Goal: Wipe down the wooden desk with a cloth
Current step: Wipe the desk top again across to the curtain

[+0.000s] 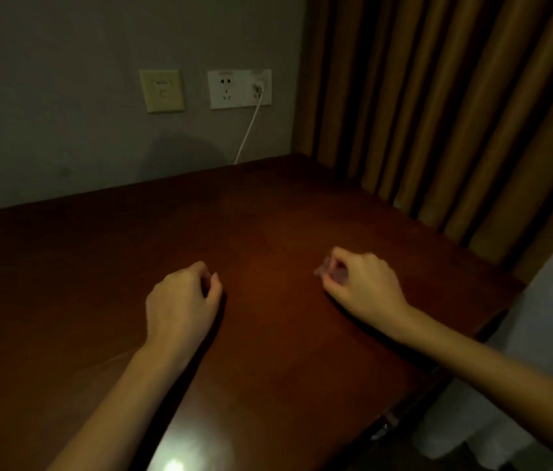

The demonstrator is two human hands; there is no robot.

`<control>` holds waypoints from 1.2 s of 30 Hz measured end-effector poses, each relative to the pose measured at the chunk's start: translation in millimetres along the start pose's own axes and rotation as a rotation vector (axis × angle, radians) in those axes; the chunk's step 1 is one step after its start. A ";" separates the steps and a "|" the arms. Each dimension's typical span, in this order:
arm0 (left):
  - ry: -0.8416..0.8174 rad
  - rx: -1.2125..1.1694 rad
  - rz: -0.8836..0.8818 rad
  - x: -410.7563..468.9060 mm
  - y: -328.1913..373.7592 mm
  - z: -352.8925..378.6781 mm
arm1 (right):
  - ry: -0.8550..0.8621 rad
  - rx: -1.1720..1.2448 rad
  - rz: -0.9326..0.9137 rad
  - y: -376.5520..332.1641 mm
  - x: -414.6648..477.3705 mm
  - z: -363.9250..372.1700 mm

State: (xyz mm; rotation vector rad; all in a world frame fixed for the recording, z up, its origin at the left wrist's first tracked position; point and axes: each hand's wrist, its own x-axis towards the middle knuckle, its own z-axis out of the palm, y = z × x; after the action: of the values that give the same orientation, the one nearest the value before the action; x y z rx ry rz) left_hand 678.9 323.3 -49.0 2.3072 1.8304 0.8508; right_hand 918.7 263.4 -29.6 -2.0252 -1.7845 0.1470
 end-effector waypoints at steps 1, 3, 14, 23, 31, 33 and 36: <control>-0.008 0.033 0.004 7.8 0.4 2.8 | -0.013 0.013 -0.025 -4.1 -18.4 -1.2; -0.013 0.063 0.011 27.7 0.6 9.0 | -0.063 0.044 -0.137 -25.6 -43.5 3.9; -0.006 0.091 -0.060 100.4 -21.6 19.2 | -0.030 -0.030 -0.048 -54.8 112.5 50.0; -0.011 0.107 -0.029 131.6 -30.9 33.6 | -0.087 0.077 -0.226 -67.5 17.2 37.4; 0.005 0.070 -0.034 132.9 -38.1 33.1 | -0.057 -0.040 -0.077 -85.8 154.9 71.9; 0.001 0.050 -0.021 132.1 -38.1 32.8 | -0.010 -0.024 0.002 -55.5 153.5 59.0; 0.002 0.042 -0.018 133.0 -39.0 33.5 | 0.051 -0.025 0.043 -25.2 106.6 37.4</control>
State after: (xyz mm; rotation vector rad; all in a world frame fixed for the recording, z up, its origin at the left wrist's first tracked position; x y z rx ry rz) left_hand 678.1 465.7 -42.9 2.3118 1.8845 0.8201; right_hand 899.6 377.6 -31.9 -2.0668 -1.7212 0.0851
